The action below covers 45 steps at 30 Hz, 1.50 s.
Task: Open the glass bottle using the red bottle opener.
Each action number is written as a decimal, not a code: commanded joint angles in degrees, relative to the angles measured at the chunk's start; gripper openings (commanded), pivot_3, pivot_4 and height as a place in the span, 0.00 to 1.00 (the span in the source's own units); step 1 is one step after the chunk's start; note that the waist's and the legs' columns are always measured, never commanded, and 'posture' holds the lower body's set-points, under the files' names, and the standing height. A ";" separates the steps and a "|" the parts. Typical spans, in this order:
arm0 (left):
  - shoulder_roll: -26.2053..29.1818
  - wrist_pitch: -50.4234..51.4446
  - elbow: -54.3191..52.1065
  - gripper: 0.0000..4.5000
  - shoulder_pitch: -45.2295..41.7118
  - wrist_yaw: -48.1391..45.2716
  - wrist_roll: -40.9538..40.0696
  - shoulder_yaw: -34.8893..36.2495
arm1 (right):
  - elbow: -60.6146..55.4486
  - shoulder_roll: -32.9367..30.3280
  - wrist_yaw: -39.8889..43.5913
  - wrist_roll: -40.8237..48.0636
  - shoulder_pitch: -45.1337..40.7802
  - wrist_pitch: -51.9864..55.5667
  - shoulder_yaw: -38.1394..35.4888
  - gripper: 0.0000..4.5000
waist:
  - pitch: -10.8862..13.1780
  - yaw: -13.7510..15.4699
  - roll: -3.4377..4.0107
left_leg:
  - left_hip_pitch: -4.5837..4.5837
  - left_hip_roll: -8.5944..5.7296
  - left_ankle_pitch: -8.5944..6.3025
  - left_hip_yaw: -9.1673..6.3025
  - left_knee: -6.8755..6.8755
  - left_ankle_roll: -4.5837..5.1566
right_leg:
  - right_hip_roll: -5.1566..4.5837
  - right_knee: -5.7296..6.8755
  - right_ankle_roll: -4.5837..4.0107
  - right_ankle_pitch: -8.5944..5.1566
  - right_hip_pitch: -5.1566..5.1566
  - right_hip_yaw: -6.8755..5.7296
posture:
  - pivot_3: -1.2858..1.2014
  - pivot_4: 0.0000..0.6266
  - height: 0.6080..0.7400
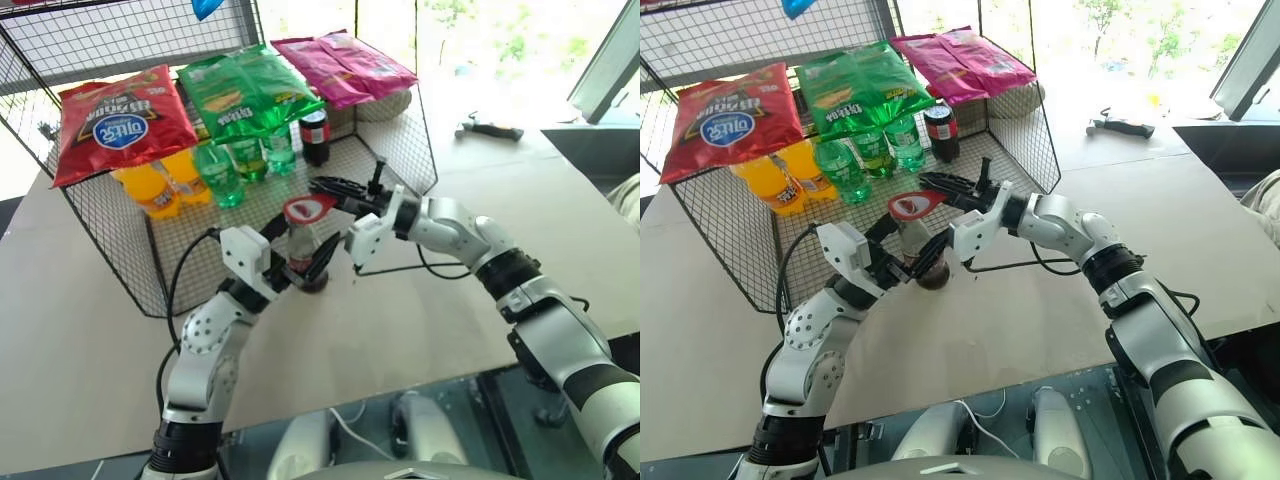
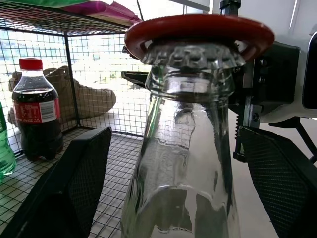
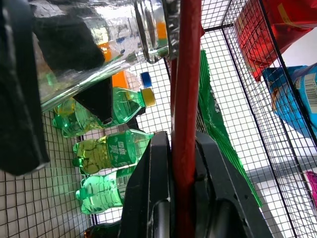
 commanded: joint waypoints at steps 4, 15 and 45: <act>0.48 -0.59 -2.78 0.68 -0.15 -0.54 -1.07 1.27 | 0.71 -0.19 0.35 -0.30 -1.28 -0.59 0.75 0.00 | 0.00 0.02 0.00 | 0.00 0.00 0.00 0.00 0.00 0.00 | 0.00 0.00 -0.21 -0.12 0.00 0.00 | 0.52 0.24 0.96; 0.75 -0.86 -2.96 0.62 0.39 -1.06 -0.78 1.23 | 1.32 0.39 0.31 -0.18 -1.73 -0.60 0.79 0.00 | 0.00 0.00 0.00 | 0.00 0.00 0.00 0.00 -0.01 0.00 | 0.00 0.00 -0.21 -0.13 0.00 0.01 | 0.52 0.24 0.96; 0.45 -3.06 0.31 0.44 0.08 -2.31 -0.13 0.93 | 0.16 5.15 14.96 12.93 7.68 0.11 1.83 0.00 | 0.02 0.07 0.02 | 0.00 0.03 -0.03 0.00 -0.06 0.05 | -0.02 -0.06 -0.21 -0.13 0.00 0.00 | 0.52 0.24 0.96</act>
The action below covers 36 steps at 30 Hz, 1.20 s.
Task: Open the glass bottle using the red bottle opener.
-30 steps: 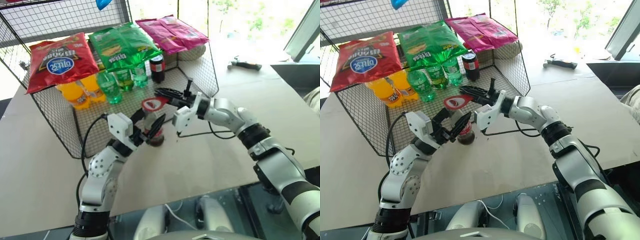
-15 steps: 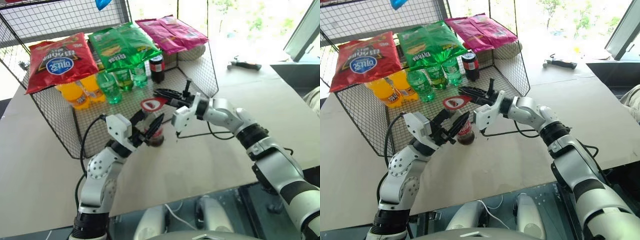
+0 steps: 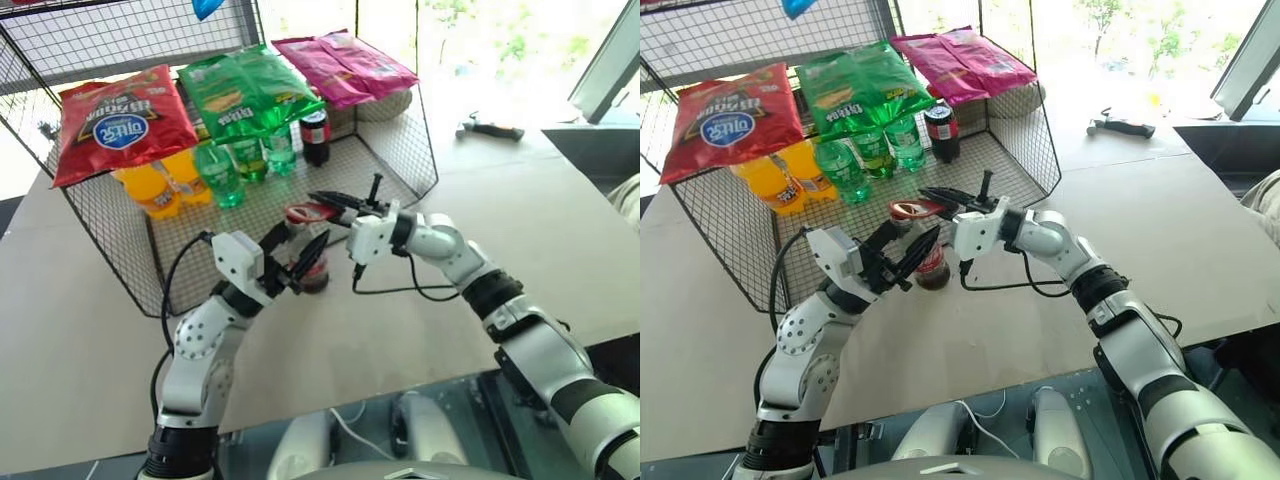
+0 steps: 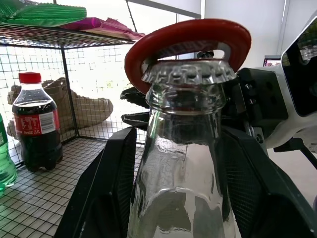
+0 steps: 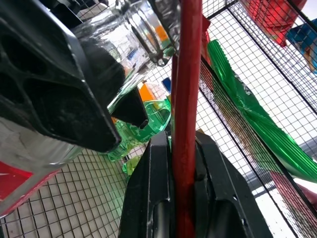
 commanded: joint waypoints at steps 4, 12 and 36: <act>-0.07 -0.19 0.66 0.44 -1.05 -0.29 -0.03 -0.11 | -0.61 1.43 -5.24 -10.47 2.35 -2.30 4.22 0.00 | -0.02 0.00 0.00 | 0.08 0.00 0.00 0.02 0.00 -0.01 | 0.01 0.03 0.00 0.00 0.04 0.01 | 0.52 0.24 0.96; -0.25 -0.23 1.09 0.44 -1.20 -0.68 0.07 -0.05 | 2.12 4.08 -7.74 -11.17 2.16 -5.75 5.32 0.00 | -0.02 0.01 0.01 | 0.25 -0.01 0.00 0.02 0.00 0.00 | 0.02 0.02 0.00 -0.02 0.22 0.02 | 0.52 0.24 0.96; -0.87 1.07 1.34 0.44 -2.80 -0.09 0.60 -0.54 | 9.43 -3.75 -34.59 -35.02 -13.57 -7.64 9.79 0.00 | 0.00 0.02 0.02 | 0.35 -0.02 0.02 0.00 -0.02 -0.02 | 0.03 0.02 -0.03 -0.03 0.31 0.03 | 0.52 0.24 0.96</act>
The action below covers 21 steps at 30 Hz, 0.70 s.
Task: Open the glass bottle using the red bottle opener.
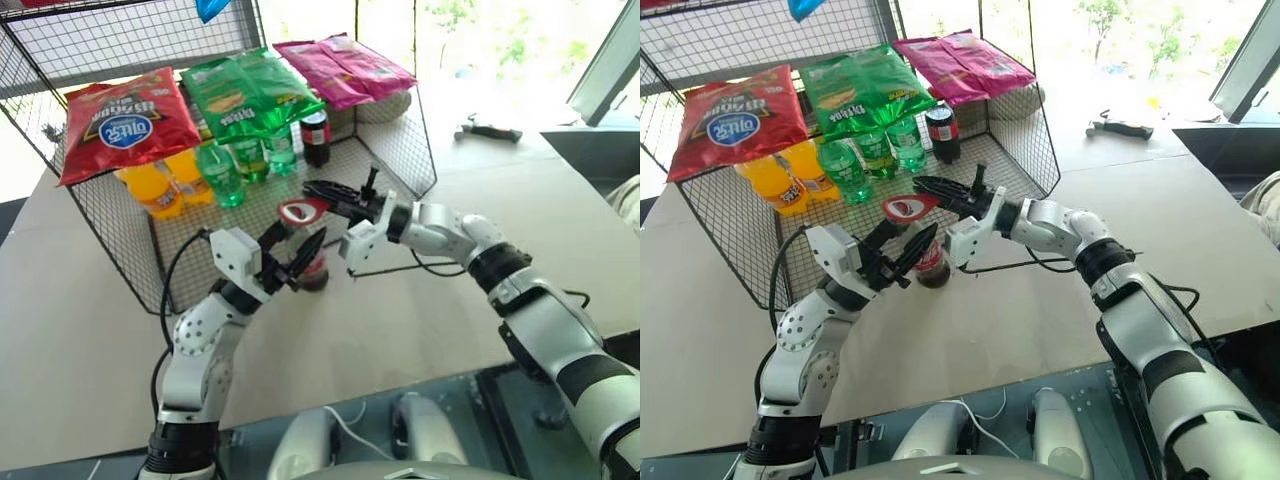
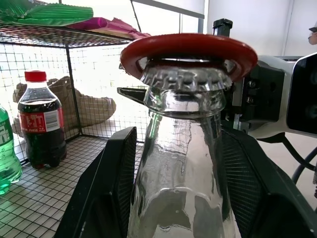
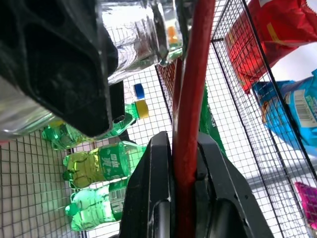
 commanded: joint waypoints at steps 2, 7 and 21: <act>-0.34 0.21 0.03 0.44 -1.88 0.29 0.52 -1.22 | 1.62 -1.24 -3.20 -6.34 -4.45 -1.34 4.57 0.00 | 0.03 0.04 -0.01 | -0.02 -0.01 0.00 0.01 0.00 0.00 | -0.01 -0.02 0.00 0.00 0.00 0.02 | 0.52 0.24 0.96; -0.37 0.13 0.20 0.44 -1.83 0.20 0.55 -1.19 | 2.95 -1.93 -6.92 -7.91 -7.20 -1.03 6.21 0.00 | 0.04 0.08 0.01 | -0.02 -0.02 0.01 -0.01 0.01 0.01 | -0.02 -0.03 0.00 0.00 0.01 0.00 | 0.52 0.24 0.96; -0.46 0.11 -0.30 0.44 -1.09 0.70 0.35 -1.24 | 5.02 -1.83 -10.08 -5.39 -9.00 -0.94 5.30 0.00 | 0.01 -0.19 -0.04 | -0.06 0.02 0.00 0.02 -0.14 0.01 | 0.04 -0.16 -0.01 -0.01 -0.06 0.03 | 0.52 0.24 0.96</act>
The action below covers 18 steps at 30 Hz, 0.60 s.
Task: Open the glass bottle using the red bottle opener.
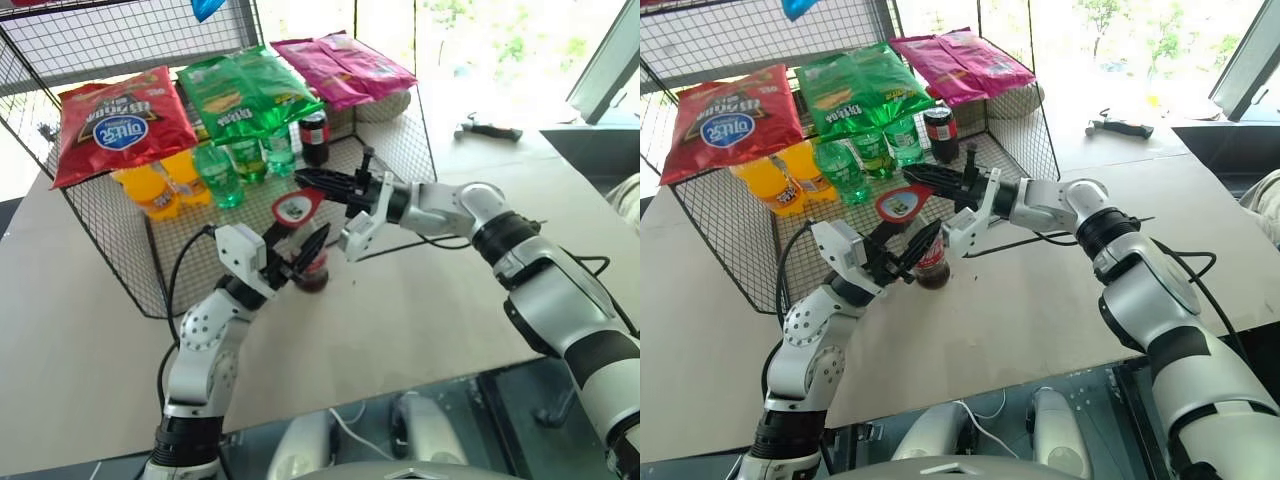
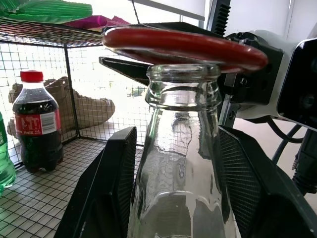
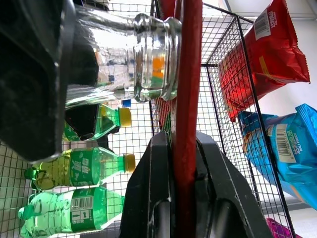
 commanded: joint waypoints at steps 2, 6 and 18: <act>0.13 0.19 -1.29 0.44 0.50 -0.12 -0.08 -0.59 | 1.03 0.29 0.87 3.11 -0.15 -0.54 -1.22 0.00 | 0.00 -0.02 0.00 | 0.00 0.00 0.00 0.00 0.00 0.00 | 0.00 0.00 0.00 0.00 0.00 0.00 | 0.52 0.24 0.96; 0.39 0.31 -1.92 0.44 1.07 -0.29 -0.48 -0.27 | 1.53 0.72 1.69 8.13 0.96 -1.32 -3.85 0.00 | 0.02 0.01 0.00 | -0.08 0.00 0.00 -0.01 0.00 0.00 | 0.00 -0.03 0.00 0.00 -0.05 -0.01 | 0.52 0.24 0.96; 0.75 0.04 -2.33 0.44 1.31 0.27 -0.46 0.52 | 3.35 2.01 8.93 19.04 5.97 0.54 -9.83 0.00 | 0.05 -0.01 0.02 | -0.15 0.03 0.00 0.00 -0.44 0.00 | 0.00 -0.49 0.00 0.02 -0.11 -0.02 | 0.52 0.24 0.96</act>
